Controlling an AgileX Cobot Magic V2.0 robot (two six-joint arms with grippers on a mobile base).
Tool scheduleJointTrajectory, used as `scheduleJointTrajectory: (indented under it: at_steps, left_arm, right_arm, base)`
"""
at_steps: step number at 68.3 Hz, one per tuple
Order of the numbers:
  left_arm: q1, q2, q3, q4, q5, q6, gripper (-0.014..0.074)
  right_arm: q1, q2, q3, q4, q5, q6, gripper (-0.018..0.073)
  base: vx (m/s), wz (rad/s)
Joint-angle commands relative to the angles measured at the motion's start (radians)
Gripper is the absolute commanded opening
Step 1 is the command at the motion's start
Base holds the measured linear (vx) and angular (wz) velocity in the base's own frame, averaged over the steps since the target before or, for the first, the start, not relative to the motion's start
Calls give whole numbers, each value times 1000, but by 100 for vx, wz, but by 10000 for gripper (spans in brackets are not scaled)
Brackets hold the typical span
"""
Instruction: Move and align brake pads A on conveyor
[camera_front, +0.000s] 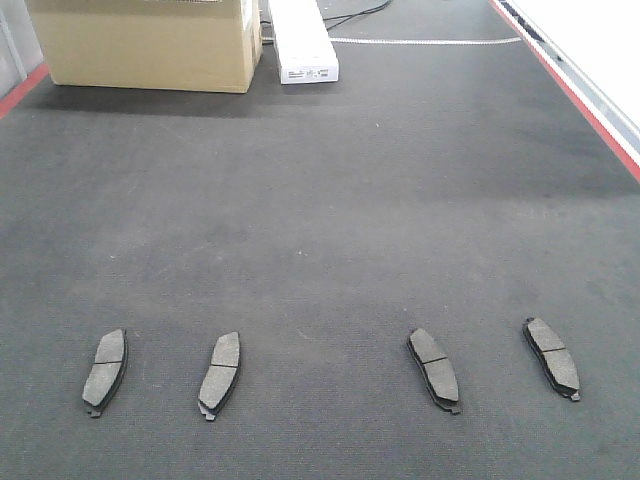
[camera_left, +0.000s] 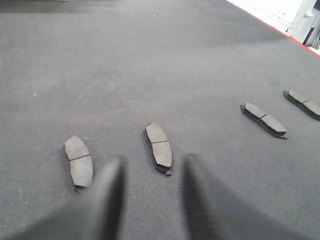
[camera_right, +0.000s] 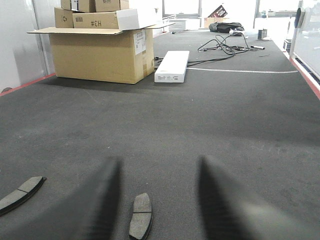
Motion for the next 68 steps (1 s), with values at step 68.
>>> scheduleJointTrajectory:
  at_steps: [68]
  left_arm:
    - [134,-55,215,21,-345,68,-7]
  right_arm:
    - [-2,9,-22,7,-21,-1,-12]
  base:
    - [0,0]
